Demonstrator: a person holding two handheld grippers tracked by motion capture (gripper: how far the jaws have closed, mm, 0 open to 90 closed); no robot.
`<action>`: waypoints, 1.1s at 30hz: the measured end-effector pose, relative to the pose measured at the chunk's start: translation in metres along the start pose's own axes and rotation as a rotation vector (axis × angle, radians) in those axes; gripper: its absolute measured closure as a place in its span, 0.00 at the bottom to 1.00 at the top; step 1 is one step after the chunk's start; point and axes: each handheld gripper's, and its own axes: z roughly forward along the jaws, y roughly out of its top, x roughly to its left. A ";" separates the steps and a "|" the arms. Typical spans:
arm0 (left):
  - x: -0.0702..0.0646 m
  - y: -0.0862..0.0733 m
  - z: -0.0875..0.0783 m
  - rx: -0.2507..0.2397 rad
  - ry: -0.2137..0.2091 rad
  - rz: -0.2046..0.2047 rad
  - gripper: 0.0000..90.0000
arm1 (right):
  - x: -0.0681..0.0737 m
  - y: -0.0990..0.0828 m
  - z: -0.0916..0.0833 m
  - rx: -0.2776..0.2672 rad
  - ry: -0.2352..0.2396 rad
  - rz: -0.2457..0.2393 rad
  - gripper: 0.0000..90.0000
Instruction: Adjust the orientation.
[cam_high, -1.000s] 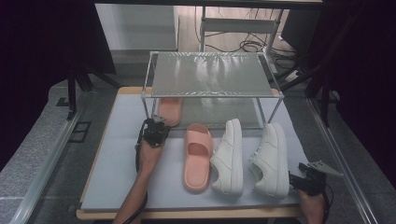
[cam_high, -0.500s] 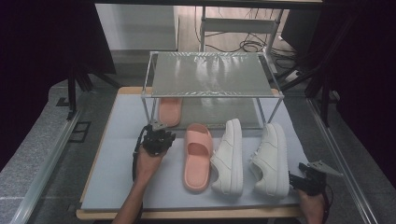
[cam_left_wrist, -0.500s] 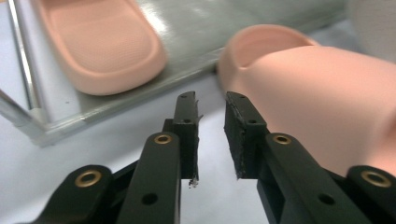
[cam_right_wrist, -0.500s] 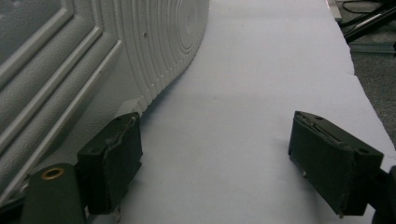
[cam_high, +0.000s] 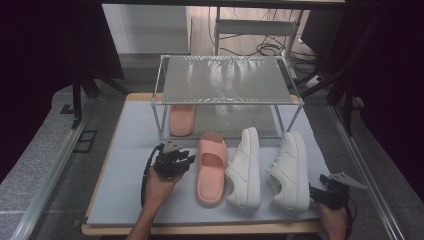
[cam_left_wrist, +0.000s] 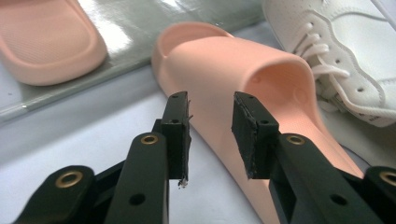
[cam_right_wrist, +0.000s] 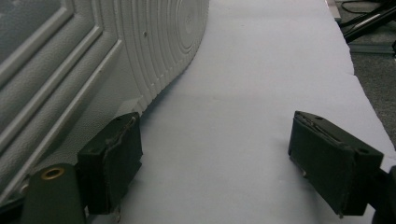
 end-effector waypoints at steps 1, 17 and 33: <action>-0.003 -0.001 0.003 0.003 -0.004 0.004 0.73 | 0.000 0.000 0.000 0.000 0.000 0.000 0.20; -0.015 0.003 0.042 0.042 0.026 -0.021 0.70 | 0.000 0.000 0.000 -0.005 0.004 0.002 0.20; -0.007 0.005 0.045 0.039 0.046 -0.055 0.79 | 0.000 0.000 0.000 -0.001 0.002 -0.001 0.20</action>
